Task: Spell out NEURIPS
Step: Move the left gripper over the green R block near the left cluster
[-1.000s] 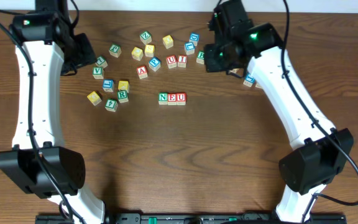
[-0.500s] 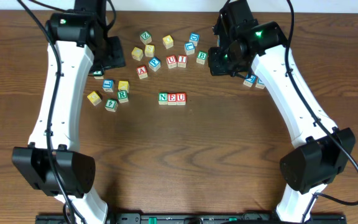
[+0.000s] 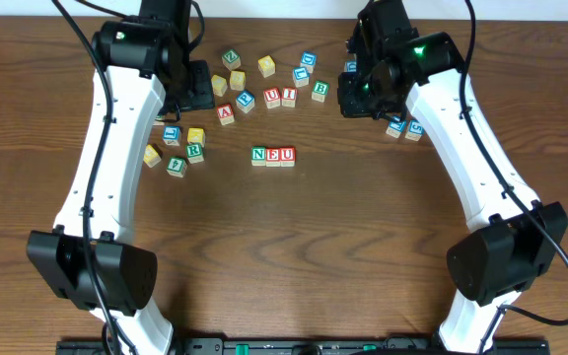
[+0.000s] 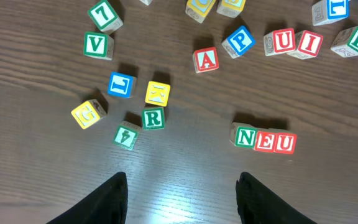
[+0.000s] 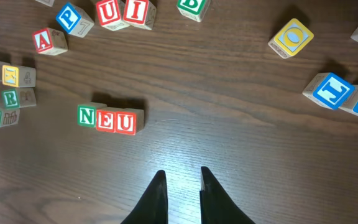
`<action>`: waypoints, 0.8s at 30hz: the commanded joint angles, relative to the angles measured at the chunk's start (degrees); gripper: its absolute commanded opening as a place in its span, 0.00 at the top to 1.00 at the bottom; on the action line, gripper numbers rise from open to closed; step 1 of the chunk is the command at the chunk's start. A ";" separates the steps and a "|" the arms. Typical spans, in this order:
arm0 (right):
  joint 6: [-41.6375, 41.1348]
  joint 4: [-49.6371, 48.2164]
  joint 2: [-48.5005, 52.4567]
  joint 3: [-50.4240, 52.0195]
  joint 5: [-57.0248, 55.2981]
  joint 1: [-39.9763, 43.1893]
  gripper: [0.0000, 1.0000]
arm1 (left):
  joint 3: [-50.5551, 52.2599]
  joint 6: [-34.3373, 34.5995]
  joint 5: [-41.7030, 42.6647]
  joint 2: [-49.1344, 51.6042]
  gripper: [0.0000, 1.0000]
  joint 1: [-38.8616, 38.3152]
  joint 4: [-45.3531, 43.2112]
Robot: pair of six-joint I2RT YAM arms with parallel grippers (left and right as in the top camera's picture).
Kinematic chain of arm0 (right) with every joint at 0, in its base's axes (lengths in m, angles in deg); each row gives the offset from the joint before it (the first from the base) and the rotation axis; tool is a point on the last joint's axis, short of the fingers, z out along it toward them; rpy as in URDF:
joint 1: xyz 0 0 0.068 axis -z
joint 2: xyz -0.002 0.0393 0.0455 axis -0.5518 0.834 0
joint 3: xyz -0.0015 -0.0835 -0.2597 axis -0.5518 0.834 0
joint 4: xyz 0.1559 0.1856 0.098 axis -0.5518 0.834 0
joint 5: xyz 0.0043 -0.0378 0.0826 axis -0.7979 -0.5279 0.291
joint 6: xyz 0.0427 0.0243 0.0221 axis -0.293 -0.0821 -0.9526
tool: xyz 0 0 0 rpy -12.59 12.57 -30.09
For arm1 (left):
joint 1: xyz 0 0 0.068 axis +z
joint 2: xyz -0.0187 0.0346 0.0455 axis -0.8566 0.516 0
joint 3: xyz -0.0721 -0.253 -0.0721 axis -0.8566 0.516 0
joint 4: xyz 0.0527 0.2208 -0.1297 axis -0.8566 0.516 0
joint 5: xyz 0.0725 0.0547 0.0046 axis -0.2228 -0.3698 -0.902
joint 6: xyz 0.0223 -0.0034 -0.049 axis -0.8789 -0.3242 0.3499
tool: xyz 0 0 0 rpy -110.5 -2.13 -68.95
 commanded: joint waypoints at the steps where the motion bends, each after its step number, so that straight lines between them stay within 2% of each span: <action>1: 0.68 -0.57 0.22 -0.04 0.31 0.20 0.85 | 0.24 0.72 -0.11 0.48 0.44 -0.07 -0.31; 24: 0.44 -4.63 0.57 -0.02 0.37 0.17 0.83 | 0.24 0.74 -0.11 0.48 0.44 -0.07 -2.05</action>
